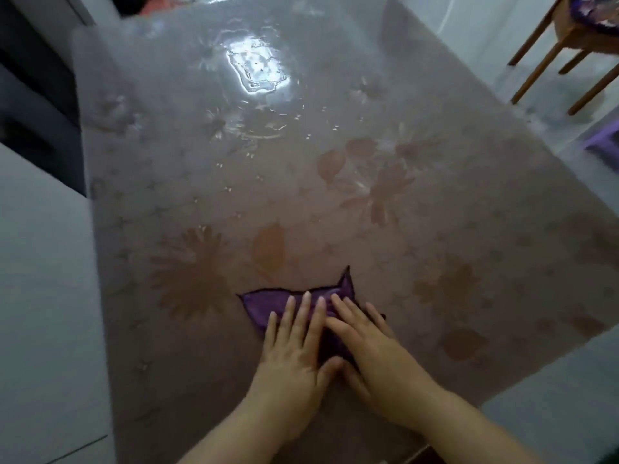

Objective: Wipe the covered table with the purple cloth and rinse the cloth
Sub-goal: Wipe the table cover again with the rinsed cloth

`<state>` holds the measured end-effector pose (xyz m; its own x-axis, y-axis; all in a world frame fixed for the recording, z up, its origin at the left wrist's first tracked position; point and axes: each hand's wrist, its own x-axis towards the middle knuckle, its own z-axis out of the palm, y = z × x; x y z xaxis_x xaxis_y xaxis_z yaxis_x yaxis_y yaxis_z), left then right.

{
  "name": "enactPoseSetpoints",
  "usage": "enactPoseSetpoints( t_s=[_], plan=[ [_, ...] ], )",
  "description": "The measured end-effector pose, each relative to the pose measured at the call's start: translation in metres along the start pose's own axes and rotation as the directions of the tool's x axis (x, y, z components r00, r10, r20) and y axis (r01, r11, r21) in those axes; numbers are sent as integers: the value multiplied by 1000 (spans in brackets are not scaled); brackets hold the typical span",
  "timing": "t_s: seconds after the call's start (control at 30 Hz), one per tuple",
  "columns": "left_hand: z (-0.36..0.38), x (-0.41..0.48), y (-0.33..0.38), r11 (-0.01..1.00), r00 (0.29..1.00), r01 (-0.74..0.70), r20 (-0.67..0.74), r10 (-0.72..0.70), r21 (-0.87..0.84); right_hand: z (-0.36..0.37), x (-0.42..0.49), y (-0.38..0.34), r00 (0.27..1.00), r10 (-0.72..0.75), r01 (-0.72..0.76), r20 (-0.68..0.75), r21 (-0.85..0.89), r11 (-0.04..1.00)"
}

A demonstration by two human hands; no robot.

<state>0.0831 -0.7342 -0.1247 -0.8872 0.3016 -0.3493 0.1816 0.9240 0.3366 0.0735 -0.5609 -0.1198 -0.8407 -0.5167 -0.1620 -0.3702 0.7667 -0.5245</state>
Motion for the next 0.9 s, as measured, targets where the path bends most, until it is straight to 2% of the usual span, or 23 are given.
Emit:
enactPoseSetpoints(
  t_s=[0.1, 0.17, 0.2, 0.27, 0.33, 0.4, 0.47, 0.5, 0.57, 0.67, 0.73, 0.8, 0.83, 0.9],
  plan=[
    [8, -6, 25, 986, 989, 141, 40, -145, 83, -7, -41, 16, 957, 171, -126, -234, 195, 973],
    [0, 10, 18, 974, 975, 213, -78, -207, 83, -18, -51, 21, 898, 288, -180, -334, 318, 931],
    [-8, 20, 8, 958, 957, 284, -66, -281, 39, -23, -54, 24, 878, 309, -181, -367, 343, 922],
    [-33, 45, -18, 888, 886, 459, -63, -460, -23, -32, -60, 30, 860, 316, -175, -400, 349, 921],
    [-59, 70, -50, 790, 783, 605, -106, -613, -102, -37, -71, 35, 848, 336, -197, -410, 345, 918],
    [-82, 90, -72, 705, 700, 688, -96, -707, -175, -40, -85, 41, 821, 423, -274, -383, 387, 881],
    [-93, 107, -78, 680, 680, 700, -86, -728, -218, -43, -101, 43, 789, 506, -320, -348, 470, 823],
    [-93, 116, -72, 702, 702, 675, -98, -706, -226, -44, -110, 44, 756, 569, -346, -324, 540, 767],
    [-86, 131, -45, 806, 798, 566, -127, -589, -176, -41, -129, 48, 668, 697, -382, -260, 684, 622],
    [-60, 148, 28, 969, 964, 247, -96, -248, -31, -38, -164, 42, 536, 827, -433, -171, 785, 443],
    [-36, 141, 82, 998, 1000, -16, -8, 16, 57, -37, -174, 25, 460, 862, -437, -212, 792, 427],
    [-13, 120, 123, 970, 973, -222, 86, 214, 98, -38, -183, 10, 457, 841, -426, -289, 759, 492],
    [-4, 106, 134, 956, 960, -267, 115, 254, 123, -39, -184, 6, 452, 831, -420, -325, 744, 519],
    [6, 83, 137, 948, 960, -270, 125, 251, 167, -43, -185, 4, 461, 808, -395, -368, 730, 558]
  ],
)
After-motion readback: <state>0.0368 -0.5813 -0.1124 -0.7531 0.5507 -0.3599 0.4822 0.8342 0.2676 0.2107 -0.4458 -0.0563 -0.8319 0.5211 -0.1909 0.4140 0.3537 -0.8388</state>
